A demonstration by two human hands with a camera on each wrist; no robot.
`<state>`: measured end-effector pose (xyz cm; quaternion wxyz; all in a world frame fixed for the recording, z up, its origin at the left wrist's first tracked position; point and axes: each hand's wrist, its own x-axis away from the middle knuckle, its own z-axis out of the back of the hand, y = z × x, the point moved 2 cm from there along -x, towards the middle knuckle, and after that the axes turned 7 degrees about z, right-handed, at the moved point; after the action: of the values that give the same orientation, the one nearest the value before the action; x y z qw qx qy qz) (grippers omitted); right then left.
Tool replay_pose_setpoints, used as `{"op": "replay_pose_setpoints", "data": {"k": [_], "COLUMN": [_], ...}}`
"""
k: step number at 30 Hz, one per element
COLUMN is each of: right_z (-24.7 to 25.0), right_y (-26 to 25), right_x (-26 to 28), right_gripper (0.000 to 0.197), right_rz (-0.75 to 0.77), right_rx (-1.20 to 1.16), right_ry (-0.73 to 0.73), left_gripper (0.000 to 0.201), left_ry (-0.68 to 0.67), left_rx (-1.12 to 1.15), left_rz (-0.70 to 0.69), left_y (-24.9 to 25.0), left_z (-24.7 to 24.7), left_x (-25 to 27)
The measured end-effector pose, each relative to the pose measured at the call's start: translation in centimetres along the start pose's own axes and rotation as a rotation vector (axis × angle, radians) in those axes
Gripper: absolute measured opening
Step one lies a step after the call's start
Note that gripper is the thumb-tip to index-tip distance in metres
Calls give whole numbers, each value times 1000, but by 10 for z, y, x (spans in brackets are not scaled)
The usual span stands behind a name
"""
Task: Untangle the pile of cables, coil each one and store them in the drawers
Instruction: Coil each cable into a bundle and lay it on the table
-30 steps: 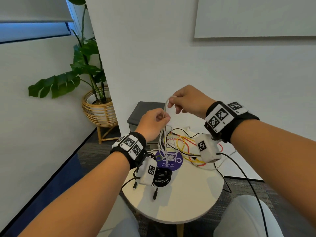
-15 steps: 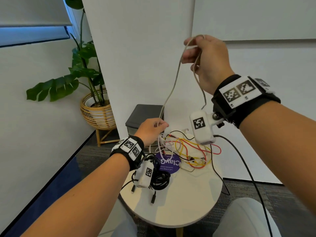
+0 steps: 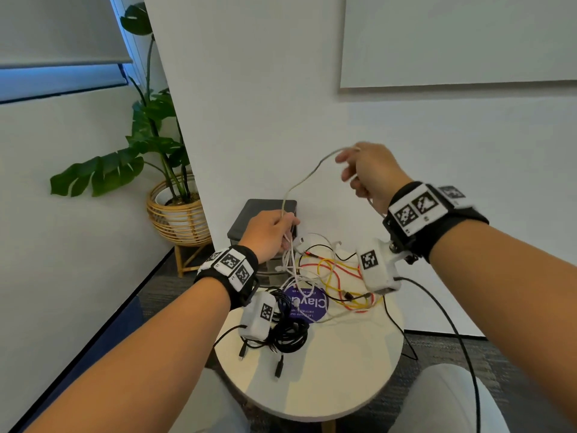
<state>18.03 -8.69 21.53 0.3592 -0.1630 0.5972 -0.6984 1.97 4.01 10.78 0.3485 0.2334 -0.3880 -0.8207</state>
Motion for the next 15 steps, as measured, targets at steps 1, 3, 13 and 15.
{"op": "replay_pose_setpoints", "data": {"k": [1, 3, 13, 15], "right_z": [0, -1, -10, -16], "right_y": [8, 20, 46, 52], "right_x": [2, 5, 25, 23], "right_gripper": [27, 23, 35, 37], "right_rz": [-30, -90, 63, 36], "right_rx": [50, 104, 438, 534], "right_ry": [-4, -27, -109, -210], "left_gripper": [36, 42, 39, 37], "left_ry": [33, 90, 39, 54], "left_rx": [-114, -295, 76, 101], "left_rz": [-35, -106, 51, 54], "left_y": [1, 7, 17, 20], "left_z": [-2, -5, 6, 8], "left_x": [0, 2, -3, -2]}}
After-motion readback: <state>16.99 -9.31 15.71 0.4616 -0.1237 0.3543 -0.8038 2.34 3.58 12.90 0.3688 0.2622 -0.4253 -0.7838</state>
